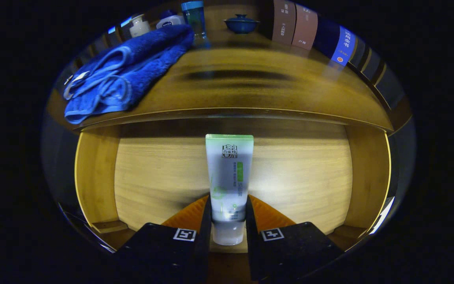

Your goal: Pull open the drawer, take out the items inside it, and place them on the countertop above the cabinet.

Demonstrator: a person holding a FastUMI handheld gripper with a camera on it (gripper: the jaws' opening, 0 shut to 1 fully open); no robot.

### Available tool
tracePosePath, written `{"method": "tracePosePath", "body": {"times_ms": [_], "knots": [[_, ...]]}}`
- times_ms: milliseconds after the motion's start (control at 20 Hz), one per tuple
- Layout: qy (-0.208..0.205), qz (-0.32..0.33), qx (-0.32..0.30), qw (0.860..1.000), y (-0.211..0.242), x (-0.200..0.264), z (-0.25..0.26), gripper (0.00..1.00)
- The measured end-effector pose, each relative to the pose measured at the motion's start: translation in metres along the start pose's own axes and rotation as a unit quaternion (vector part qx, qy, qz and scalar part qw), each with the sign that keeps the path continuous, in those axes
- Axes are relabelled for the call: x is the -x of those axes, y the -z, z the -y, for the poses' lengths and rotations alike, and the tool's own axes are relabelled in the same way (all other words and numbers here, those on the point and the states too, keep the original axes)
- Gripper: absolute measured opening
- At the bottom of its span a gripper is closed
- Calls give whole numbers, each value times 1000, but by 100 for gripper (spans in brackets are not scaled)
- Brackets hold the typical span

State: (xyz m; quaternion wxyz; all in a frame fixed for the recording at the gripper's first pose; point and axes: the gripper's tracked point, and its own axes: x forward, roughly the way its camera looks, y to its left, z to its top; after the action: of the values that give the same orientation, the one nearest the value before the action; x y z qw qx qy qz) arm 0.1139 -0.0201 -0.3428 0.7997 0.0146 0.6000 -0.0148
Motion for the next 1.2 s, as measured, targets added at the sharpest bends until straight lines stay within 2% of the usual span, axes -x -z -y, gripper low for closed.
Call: {"method": "tracePosePath", "body": {"times_ms": [300,500,900,1200], "knots": [[-27,66,-1,997,-17,51,-2,45],[-30,115,1,993,-50,81,-3,45],[-22,141,3,990,-155,67,-3,45],[-2,107,-10,994,-198,29,2,45]]}}
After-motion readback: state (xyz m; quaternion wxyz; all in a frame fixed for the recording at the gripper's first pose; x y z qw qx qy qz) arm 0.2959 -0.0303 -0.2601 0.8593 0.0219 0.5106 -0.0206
